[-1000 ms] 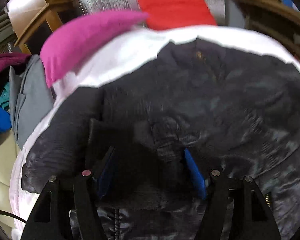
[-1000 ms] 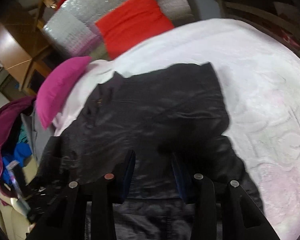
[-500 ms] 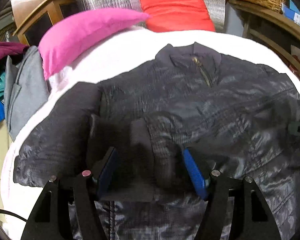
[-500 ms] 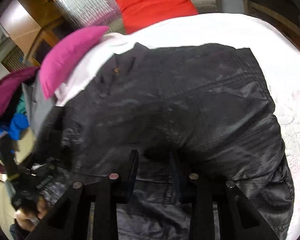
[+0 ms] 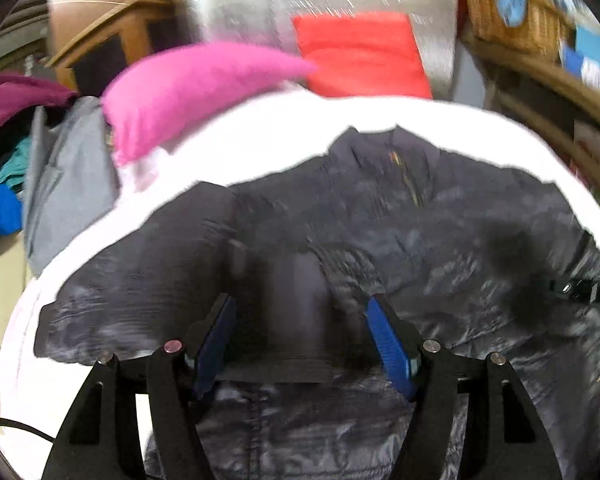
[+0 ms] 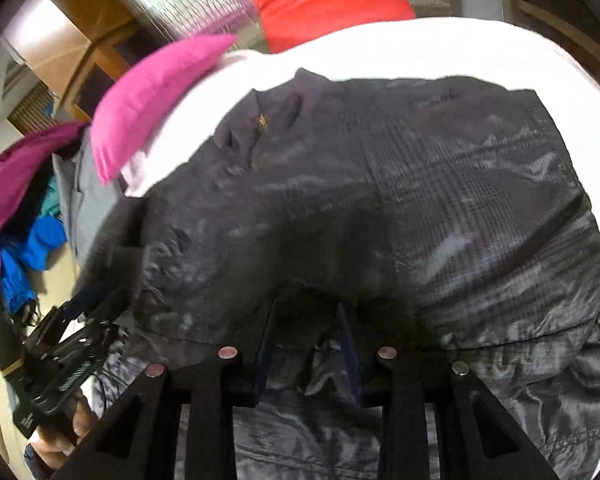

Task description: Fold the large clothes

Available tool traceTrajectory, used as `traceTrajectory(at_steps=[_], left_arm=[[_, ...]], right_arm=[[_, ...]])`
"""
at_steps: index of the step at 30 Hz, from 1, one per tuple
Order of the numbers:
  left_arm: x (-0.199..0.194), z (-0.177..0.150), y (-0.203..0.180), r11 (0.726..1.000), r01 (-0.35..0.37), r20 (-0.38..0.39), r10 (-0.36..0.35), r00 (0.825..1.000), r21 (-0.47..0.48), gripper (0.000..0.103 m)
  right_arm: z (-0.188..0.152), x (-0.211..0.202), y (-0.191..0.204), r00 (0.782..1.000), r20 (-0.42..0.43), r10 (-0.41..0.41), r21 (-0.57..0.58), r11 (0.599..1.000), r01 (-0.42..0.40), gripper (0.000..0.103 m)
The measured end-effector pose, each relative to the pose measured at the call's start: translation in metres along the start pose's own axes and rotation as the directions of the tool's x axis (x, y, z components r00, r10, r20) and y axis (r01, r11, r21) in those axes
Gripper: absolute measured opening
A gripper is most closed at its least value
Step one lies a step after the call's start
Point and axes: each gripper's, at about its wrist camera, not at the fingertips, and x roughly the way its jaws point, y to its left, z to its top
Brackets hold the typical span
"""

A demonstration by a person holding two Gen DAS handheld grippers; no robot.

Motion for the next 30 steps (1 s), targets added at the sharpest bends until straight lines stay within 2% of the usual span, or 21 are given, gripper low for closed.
traceTrajectory(at_steps=[4, 7, 8, 10, 12, 14, 15, 17, 20, 22, 25, 27, 30], left_arm=[[-0.032, 0.000, 0.046, 0.983, 0.019, 0.084, -0.004, 0.996, -0.184, 0.071], [-0.045, -0.011, 0.095, 0.938, -0.008, 0.102, 0.047, 0.994, -0.346, 0.080], [-0.046, -0.015, 0.109, 0.922, -0.021, 0.097, 0.063, 0.993, -0.386, 0.082], [-0.045, -0.025, 0.146, 0.874, -0.043, 0.070, 0.087, 0.994, -0.483, 0.082], [-0.039, -0.035, 0.174, 0.830, -0.053, 0.042, 0.092, 0.995, -0.555, 0.082], [-0.028, -0.050, 0.209, 0.761, -0.047, 0.010, 0.070, 0.998, -0.647, 0.082], [-0.025, -0.056, 0.218, 0.734, -0.038, 0.008, 0.059, 0.998, -0.678, 0.082], [-0.013, -0.073, 0.246, 0.662, 0.015, 0.030, 0.012, 0.999, -0.750, 0.082], [0.008, -0.084, 0.265, 0.611, 0.010, -0.001, -0.017, 1.000, -0.792, 0.082], [0.018, -0.090, 0.271, 0.587, 0.006, 0.002, -0.007, 1.000, -0.810, 0.082], [0.032, -0.088, 0.276, 0.588, 0.017, 0.007, -0.018, 1.000, -0.809, 0.082], [0.040, -0.087, 0.281, 0.579, 0.026, 0.015, -0.023, 1.000, -0.815, 0.082], [0.050, -0.091, 0.291, 0.541, 0.032, 0.022, -0.024, 0.999, -0.840, 0.077]], right_arm=[[-0.003, -0.006, 0.017, 0.999, 0.032, 0.026, -0.034, 0.999, -0.025, 0.034], [-0.013, 0.015, 0.023, 0.998, -0.051, -0.028, -0.036, 0.999, 0.026, 0.034], [-0.015, 0.018, 0.025, 0.998, -0.041, -0.049, -0.036, 0.998, 0.048, 0.034], [-0.013, 0.017, 0.029, 0.998, -0.027, -0.048, -0.040, 0.998, 0.047, 0.034], [-0.013, 0.012, 0.029, 1.000, -0.017, -0.011, -0.016, 1.000, 0.011, 0.034], [-0.013, 0.010, 0.028, 1.000, -0.018, -0.004, -0.006, 1.000, 0.004, 0.034], [-0.014, 0.009, 0.027, 1.000, -0.020, -0.007, -0.007, 1.000, 0.007, 0.034], [-0.014, 0.010, 0.026, 1.000, -0.024, -0.009, -0.007, 1.000, 0.009, 0.034], [-0.015, 0.004, 0.025, 1.000, -0.022, -0.007, -0.011, 1.000, 0.007, 0.034], [-0.013, 0.005, 0.026, 1.000, -0.018, 0.001, -0.013, 1.000, -0.001, 0.034], [-0.013, 0.008, 0.028, 1.000, -0.014, 0.004, -0.020, 1.000, -0.004, 0.034], [-0.014, 0.008, 0.027, 1.000, -0.017, 0.005, -0.021, 1.000, -0.005, 0.034], [-0.013, 0.007, 0.026, 1.000, -0.017, 0.007, -0.024, 1.000, -0.007, 0.034]])
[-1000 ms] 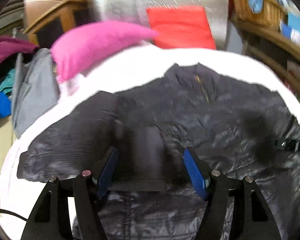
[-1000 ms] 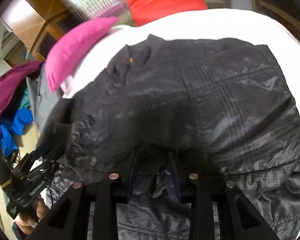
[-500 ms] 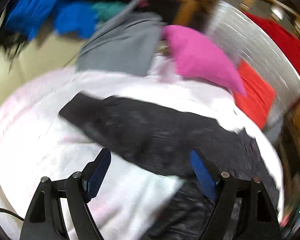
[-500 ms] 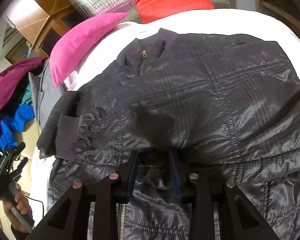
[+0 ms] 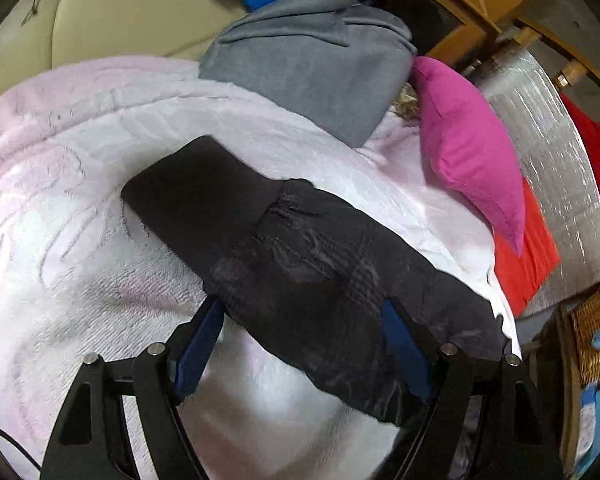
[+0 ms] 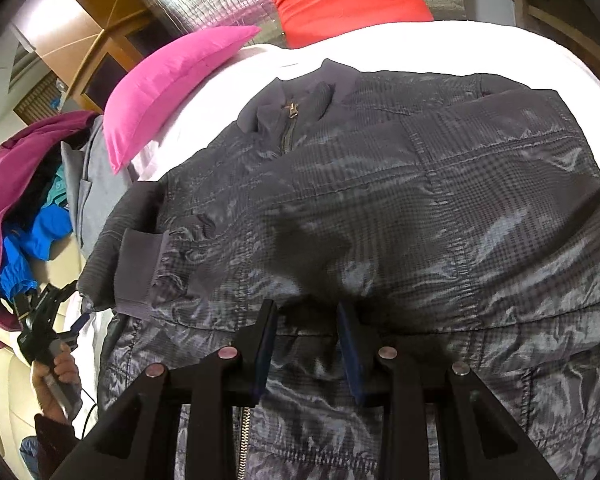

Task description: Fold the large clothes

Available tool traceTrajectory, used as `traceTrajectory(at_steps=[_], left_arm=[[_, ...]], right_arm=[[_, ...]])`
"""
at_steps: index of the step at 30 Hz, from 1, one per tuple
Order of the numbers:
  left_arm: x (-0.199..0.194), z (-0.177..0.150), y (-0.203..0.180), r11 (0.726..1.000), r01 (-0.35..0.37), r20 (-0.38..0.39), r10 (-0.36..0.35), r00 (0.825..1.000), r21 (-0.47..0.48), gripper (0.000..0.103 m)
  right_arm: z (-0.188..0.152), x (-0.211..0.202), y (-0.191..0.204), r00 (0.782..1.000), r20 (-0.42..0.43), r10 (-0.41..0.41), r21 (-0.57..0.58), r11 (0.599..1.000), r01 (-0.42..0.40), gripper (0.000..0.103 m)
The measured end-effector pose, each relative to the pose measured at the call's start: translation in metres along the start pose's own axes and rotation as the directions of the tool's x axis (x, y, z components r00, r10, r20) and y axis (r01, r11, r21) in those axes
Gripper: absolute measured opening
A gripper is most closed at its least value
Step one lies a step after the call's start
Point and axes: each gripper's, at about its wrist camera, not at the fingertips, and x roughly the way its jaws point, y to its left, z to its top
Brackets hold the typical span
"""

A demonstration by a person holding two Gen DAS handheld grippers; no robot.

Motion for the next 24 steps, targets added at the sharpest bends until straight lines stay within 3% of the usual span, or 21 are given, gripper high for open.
traceTrajectory(at_steps=[8, 15, 19, 23, 24], left_arm=[[0.004, 0.009, 0.016, 0.994, -0.002, 0.022, 0.005, 1.000, -0.106, 0.055], [-0.009, 0.002, 0.014, 0.974, 0.048, -0.013, -0.052, 0.999, -0.223, 0.055], [0.003, 0.004, 0.013, 0.979, 0.004, -0.002, -0.004, 1.000, -0.204, 0.054], [0.011, 0.008, 0.017, 0.978, -0.019, 0.011, 0.022, 1.000, -0.209, 0.042], [0.011, 0.009, 0.016, 0.979, -0.020, 0.019, 0.024, 1.000, -0.203, 0.030]], right_arm=[[0.003, -0.005, -0.015, 1.000, 0.005, -0.008, 0.012, 1.000, 0.008, 0.034], [0.008, -0.006, -0.025, 1.000, 0.007, -0.006, 0.038, 0.999, 0.005, 0.034], [0.011, -0.003, -0.026, 1.000, 0.007, -0.003, 0.045, 0.999, 0.002, 0.034], [0.014, 0.000, -0.028, 1.000, 0.006, 0.001, 0.049, 0.999, -0.001, 0.034], [0.014, 0.001, -0.028, 1.000, 0.007, 0.001, 0.049, 0.999, -0.002, 0.034]])
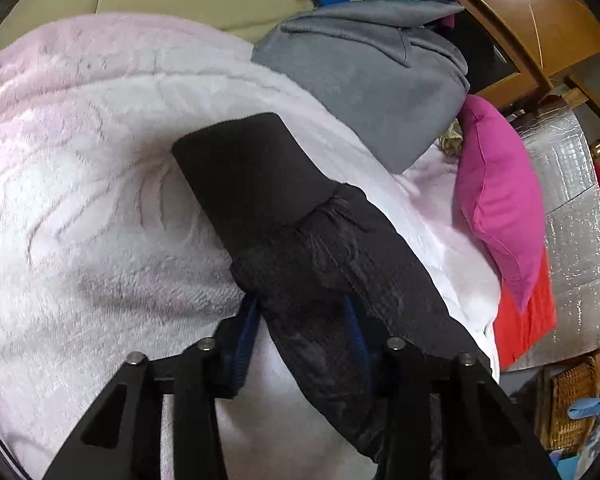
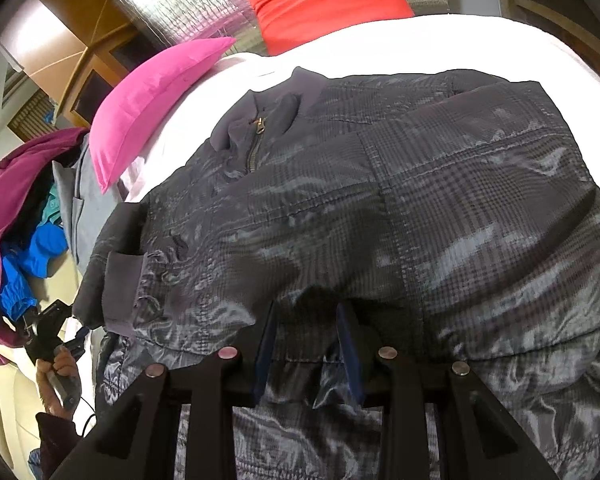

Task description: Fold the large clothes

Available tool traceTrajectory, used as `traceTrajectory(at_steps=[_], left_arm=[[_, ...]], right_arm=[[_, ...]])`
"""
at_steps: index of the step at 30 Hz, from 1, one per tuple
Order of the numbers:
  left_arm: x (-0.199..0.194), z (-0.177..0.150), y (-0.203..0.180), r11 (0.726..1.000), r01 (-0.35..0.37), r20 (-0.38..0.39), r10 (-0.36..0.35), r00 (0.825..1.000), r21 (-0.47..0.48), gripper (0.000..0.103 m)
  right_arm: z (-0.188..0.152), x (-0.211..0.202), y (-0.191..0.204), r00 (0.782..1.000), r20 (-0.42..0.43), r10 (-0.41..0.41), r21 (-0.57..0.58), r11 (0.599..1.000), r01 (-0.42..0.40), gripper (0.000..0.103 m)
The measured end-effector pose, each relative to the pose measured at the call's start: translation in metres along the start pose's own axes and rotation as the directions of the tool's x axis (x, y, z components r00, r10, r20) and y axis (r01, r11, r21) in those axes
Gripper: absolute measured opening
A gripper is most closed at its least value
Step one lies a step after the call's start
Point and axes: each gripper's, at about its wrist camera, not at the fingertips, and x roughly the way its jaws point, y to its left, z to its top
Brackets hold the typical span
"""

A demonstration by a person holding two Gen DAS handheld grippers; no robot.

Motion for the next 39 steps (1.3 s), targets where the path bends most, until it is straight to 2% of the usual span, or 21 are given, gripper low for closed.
traceTrajectory(at_steps=[2, 3, 5, 7, 9, 11, 14, 18, 19, 21, 23, 26, 27, 28, 32, 33, 35, 37, 38, 39], left_arm=[[0.001, 0.002, -0.002, 1.000, 0.012, 0.011, -0.012, 1.000, 0.010, 0.013], [0.001, 0.002, -0.004, 1.000, 0.023, 0.015, -0.023, 1.000, 0.009, 0.011], [-0.004, 0.001, -0.013, 0.999, 0.026, 0.036, -0.027, 0.999, 0.033, 0.008], [-0.017, -0.003, -0.034, 0.993, 0.050, 0.071, -0.057, 0.996, 0.106, 0.007], [-0.034, -0.011, -0.058, 0.978, 0.092, 0.100, -0.112, 0.989, 0.186, 0.006], [-0.054, -0.027, -0.090, 0.948, 0.135, 0.116, -0.175, 0.978, 0.289, 0.006], [-0.076, -0.058, -0.130, 0.888, 0.194, 0.106, -0.259, 0.960, 0.418, 0.006], [-0.094, -0.117, -0.179, 0.774, 0.266, 0.038, -0.350, 0.936, 0.575, 0.006], [-0.096, -0.138, -0.193, 0.732, 0.294, -0.002, -0.371, 0.929, 0.614, 0.006], [-0.095, -0.165, -0.210, 0.679, 0.333, -0.065, -0.389, 0.919, 0.654, 0.005], [-0.090, -0.205, -0.228, 0.614, 0.372, -0.142, -0.390, 0.910, 0.696, 0.005], [-0.074, -0.254, -0.243, 0.543, 0.423, -0.255, -0.358, 0.898, 0.726, 0.005], [-0.068, -0.265, -0.246, 0.528, 0.433, -0.284, -0.342, 0.896, 0.731, 0.005], [-0.058, -0.286, -0.248, 0.503, 0.442, -0.324, -0.307, 0.895, 0.743, 0.005], [-0.027, -0.336, -0.249, 0.450, 0.438, -0.413, -0.159, 0.897, 0.778, 0.005], [-0.020, -0.345, -0.248, 0.436, 0.430, -0.420, -0.125, 0.899, 0.790, 0.005], [-0.014, -0.360, -0.244, 0.385, 0.387, -0.399, -0.054, 0.916, 0.838, 0.005], [-0.018, -0.369, -0.243, 0.325, 0.370, -0.385, -0.017, 0.923, 0.871, 0.006], [-0.024, -0.369, -0.242, 0.305, 0.374, -0.387, -0.019, 0.922, 0.876, 0.011], [-0.030, -0.367, -0.241, 0.288, 0.386, -0.395, -0.027, 0.918, 0.876, 0.028]], right_arm=[[0.001, 0.001, 0.000, 1.000, 0.002, 0.000, -0.002, 1.000, 0.000, 0.034], [0.001, 0.001, 0.000, 1.000, 0.003, 0.000, -0.002, 1.000, 0.000, 0.034], [0.001, 0.000, -0.001, 1.000, 0.006, 0.000, 0.001, 1.000, 0.000, 0.034], [0.002, -0.002, -0.002, 1.000, 0.009, -0.003, 0.002, 1.000, 0.003, 0.034], [0.001, -0.005, -0.004, 1.000, 0.018, -0.007, 0.009, 1.000, 0.007, 0.034], [0.002, -0.010, -0.007, 1.000, 0.026, -0.011, 0.021, 1.000, 0.010, 0.034], [0.001, -0.017, -0.013, 0.999, 0.042, -0.018, 0.037, 0.999, 0.016, 0.034], [-0.001, -0.028, -0.024, 0.998, 0.063, -0.025, 0.061, 0.998, 0.021, 0.034], [-0.001, -0.031, -0.028, 0.997, 0.068, -0.028, 0.068, 0.997, 0.024, 0.034], [-0.002, -0.036, -0.036, 0.997, 0.078, -0.031, 0.084, 0.996, 0.024, 0.034], [-0.003, -0.042, -0.045, 0.995, 0.091, -0.035, 0.105, 0.994, 0.025, 0.034], [-0.002, -0.050, -0.061, 0.994, 0.105, -0.038, 0.146, 0.989, 0.023, 0.034], [-0.002, -0.053, -0.066, 0.993, 0.110, -0.034, 0.161, 0.987, 0.016, 0.034], [-0.001, -0.055, -0.071, 0.993, 0.115, -0.031, 0.172, 0.985, 0.011, 0.034], [0.002, -0.066, -0.086, 0.990, 0.140, -0.027, 0.205, 0.979, -0.002, 0.034], [0.002, -0.067, -0.088, 0.990, 0.142, -0.022, 0.211, 0.978, -0.008, 0.034], [0.003, -0.069, -0.089, 0.989, 0.146, -0.018, 0.216, 0.976, -0.014, 0.034], [0.004, -0.070, -0.088, 0.989, 0.147, -0.014, 0.213, 0.977, -0.018, 0.034], [0.004, -0.070, -0.088, 0.989, 0.146, -0.010, 0.212, 0.977, -0.021, 0.034], [0.004, -0.070, -0.086, 0.989, 0.146, -0.008, 0.211, 0.977, -0.023, 0.034]])
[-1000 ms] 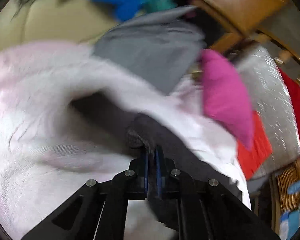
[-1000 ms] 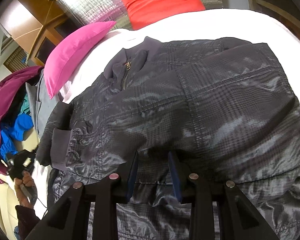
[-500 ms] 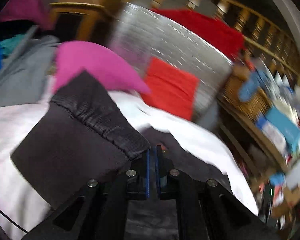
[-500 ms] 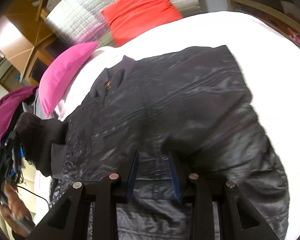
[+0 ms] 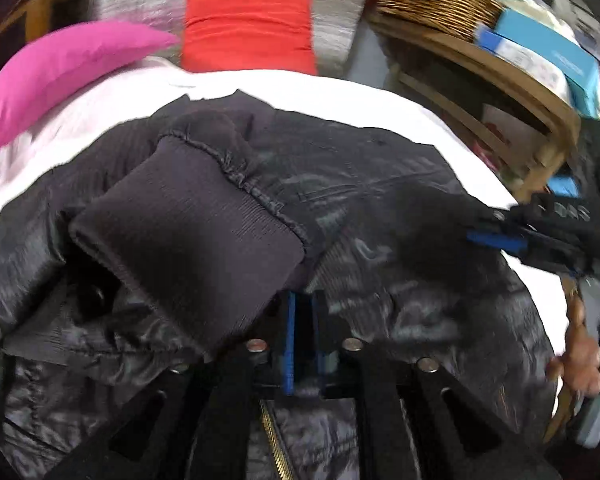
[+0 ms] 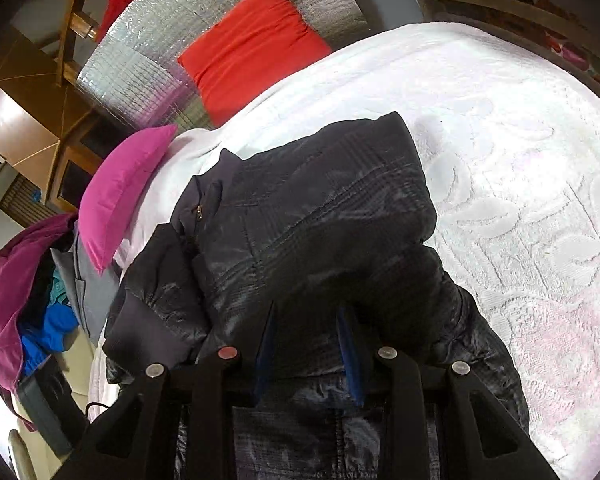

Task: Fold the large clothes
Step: 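Fold the sleeve over the jacket front with the left tool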

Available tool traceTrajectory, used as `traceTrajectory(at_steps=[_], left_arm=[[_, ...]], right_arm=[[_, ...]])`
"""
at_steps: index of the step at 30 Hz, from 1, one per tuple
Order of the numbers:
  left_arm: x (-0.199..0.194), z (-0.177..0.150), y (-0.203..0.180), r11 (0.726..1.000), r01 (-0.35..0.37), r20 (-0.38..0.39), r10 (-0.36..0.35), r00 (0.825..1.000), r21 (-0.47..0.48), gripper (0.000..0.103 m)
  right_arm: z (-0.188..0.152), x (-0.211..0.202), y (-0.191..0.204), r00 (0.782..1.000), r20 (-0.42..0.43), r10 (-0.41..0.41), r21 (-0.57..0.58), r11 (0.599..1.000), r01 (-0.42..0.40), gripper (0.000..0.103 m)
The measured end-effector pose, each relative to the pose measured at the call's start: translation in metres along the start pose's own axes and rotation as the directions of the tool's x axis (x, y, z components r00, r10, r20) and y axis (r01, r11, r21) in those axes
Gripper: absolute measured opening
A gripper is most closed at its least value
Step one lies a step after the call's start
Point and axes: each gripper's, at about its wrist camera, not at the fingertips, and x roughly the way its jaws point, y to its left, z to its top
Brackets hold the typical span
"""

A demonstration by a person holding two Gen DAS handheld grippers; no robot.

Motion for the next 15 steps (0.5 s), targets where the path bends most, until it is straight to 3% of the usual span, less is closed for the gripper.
traceTrajectory(at_steps=[1, 2, 3, 7, 9, 10, 12, 13, 15], left_arm=[[-0.007, -0.001, 0.001, 1.000, 0.015, 0.005, -0.015, 1.000, 0.009, 0.040], [-0.017, -0.002, 0.002, 0.999, 0.040, 0.016, -0.040, 0.999, 0.018, 0.058], [-0.031, -0.003, 0.005, 0.998, 0.056, 0.046, -0.057, 0.997, 0.030, 0.065], [-0.071, 0.002, 0.024, 0.998, 0.044, 0.129, -0.050, 0.990, 0.051, 0.066], [-0.087, 0.008, 0.048, 1.000, -0.001, 0.174, -0.002, 0.985, 0.019, 0.066], [-0.096, 0.009, 0.066, 0.999, -0.034, 0.195, 0.037, 0.980, -0.020, 0.066], [-0.102, 0.011, 0.101, 0.989, -0.084, 0.199, 0.107, 0.974, -0.120, 0.066], [-0.102, 0.011, 0.118, 0.977, -0.109, 0.188, 0.143, 0.972, -0.183, 0.066], [-0.103, 0.006, 0.148, 0.943, -0.152, 0.153, 0.204, 0.967, -0.295, 0.066]], right_arm=[[0.000, 0.000, 0.001, 1.000, -0.002, 0.005, 0.001, 1.000, -0.005, 0.034], [0.000, 0.000, 0.001, 1.000, -0.003, 0.009, 0.002, 1.000, -0.009, 0.034], [-0.001, 0.000, 0.002, 1.000, -0.005, 0.015, 0.004, 1.000, -0.015, 0.034], [-0.001, 0.006, 0.014, 0.998, -0.017, 0.055, -0.002, 0.998, -0.055, 0.035], [-0.004, 0.009, 0.024, 0.997, -0.022, 0.073, -0.025, 0.997, -0.073, 0.036], [-0.006, 0.010, 0.031, 0.996, -0.027, 0.082, -0.044, 0.996, -0.083, 0.038], [-0.012, 0.013, 0.045, 0.994, -0.037, 0.101, -0.081, 0.991, -0.104, 0.052], [-0.016, 0.014, 0.054, 0.993, -0.041, 0.113, -0.106, 0.987, -0.117, 0.064], [-0.023, 0.016, 0.072, 0.991, -0.043, 0.127, -0.170, 0.977, -0.132, 0.067]])
